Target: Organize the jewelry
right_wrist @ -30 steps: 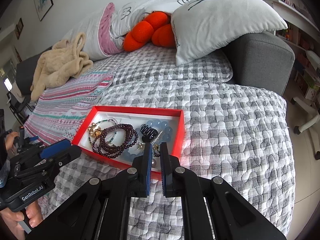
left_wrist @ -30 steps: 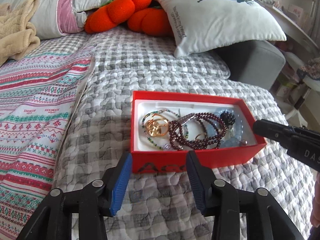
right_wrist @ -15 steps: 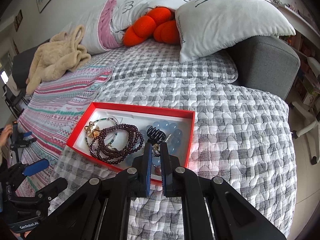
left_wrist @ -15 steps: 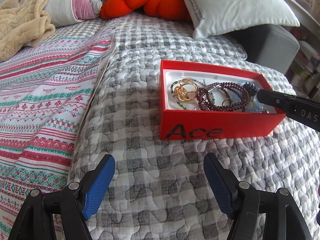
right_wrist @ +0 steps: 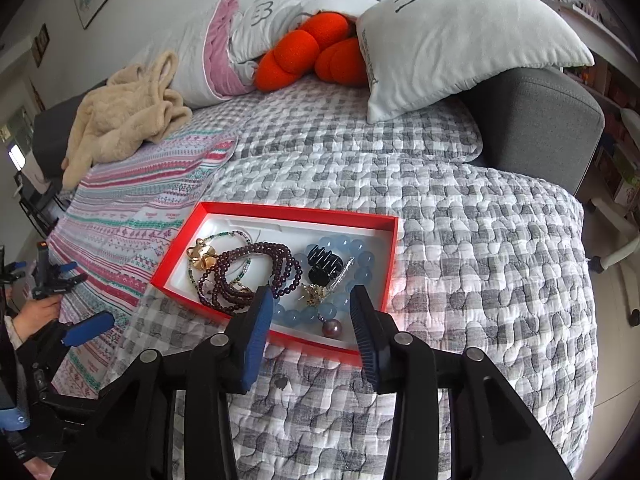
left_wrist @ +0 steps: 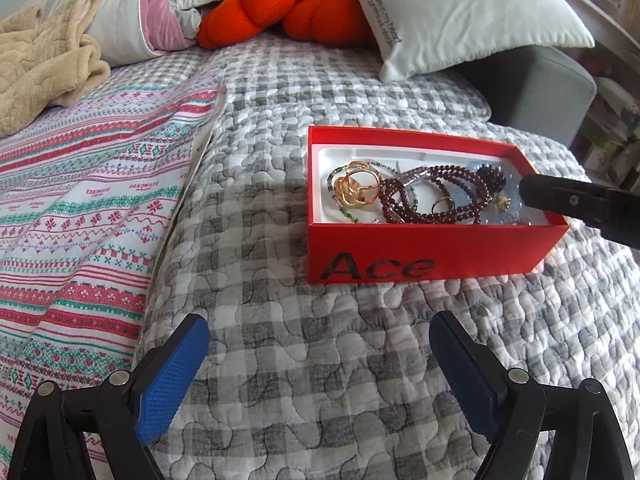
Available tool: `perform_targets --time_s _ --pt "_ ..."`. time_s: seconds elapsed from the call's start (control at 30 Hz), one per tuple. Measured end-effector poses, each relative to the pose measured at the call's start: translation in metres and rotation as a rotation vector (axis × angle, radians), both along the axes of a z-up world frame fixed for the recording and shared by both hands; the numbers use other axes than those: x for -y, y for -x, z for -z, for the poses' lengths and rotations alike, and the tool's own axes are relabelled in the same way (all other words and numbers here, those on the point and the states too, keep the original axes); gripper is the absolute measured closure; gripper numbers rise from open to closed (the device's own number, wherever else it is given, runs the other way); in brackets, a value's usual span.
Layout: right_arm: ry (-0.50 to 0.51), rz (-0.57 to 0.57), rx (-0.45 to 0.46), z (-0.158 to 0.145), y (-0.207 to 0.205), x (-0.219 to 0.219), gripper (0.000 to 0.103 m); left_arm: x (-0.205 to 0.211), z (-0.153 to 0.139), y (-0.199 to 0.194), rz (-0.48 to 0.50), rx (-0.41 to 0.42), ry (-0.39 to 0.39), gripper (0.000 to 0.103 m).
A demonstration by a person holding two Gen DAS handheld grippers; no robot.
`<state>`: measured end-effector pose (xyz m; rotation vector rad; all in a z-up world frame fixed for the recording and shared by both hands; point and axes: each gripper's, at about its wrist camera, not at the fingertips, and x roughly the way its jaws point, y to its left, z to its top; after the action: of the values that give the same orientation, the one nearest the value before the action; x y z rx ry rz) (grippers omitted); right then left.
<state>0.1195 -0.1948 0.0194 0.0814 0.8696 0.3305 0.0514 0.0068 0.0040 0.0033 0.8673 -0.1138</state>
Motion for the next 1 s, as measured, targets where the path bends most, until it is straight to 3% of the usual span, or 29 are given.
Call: perform_targets --time_s 0.07,0.23,0.3,0.37,0.4,0.57,1.0 --pt "-0.013 0.012 0.01 -0.005 0.006 0.006 0.047 0.001 -0.004 0.004 -0.003 0.003 0.003 0.008" --pt "-0.004 0.044 0.02 -0.017 0.022 0.017 0.04 0.003 -0.008 0.01 -0.031 0.0 0.004 0.002" --pt "-0.001 0.058 0.015 -0.019 0.03 0.02 0.026 0.005 -0.009 0.013 -0.052 0.003 -0.016 0.001" --pt "0.015 0.072 0.012 -0.02 0.038 0.022 0.004 0.008 -0.009 0.016 -0.062 -0.004 -0.037 0.001" --pt "0.032 0.079 0.015 -0.02 0.043 0.022 0.001 0.009 -0.009 0.018 -0.066 -0.005 -0.044 0.0" --pt "0.138 0.121 0.029 -0.02 0.065 0.023 0.0 0.007 -0.006 0.024 -0.098 -0.035 -0.048 0.001" --pt "0.196 0.117 -0.012 -0.008 0.099 0.029 0.0 0.011 0.002 0.036 -0.114 -0.074 -0.071 0.001"
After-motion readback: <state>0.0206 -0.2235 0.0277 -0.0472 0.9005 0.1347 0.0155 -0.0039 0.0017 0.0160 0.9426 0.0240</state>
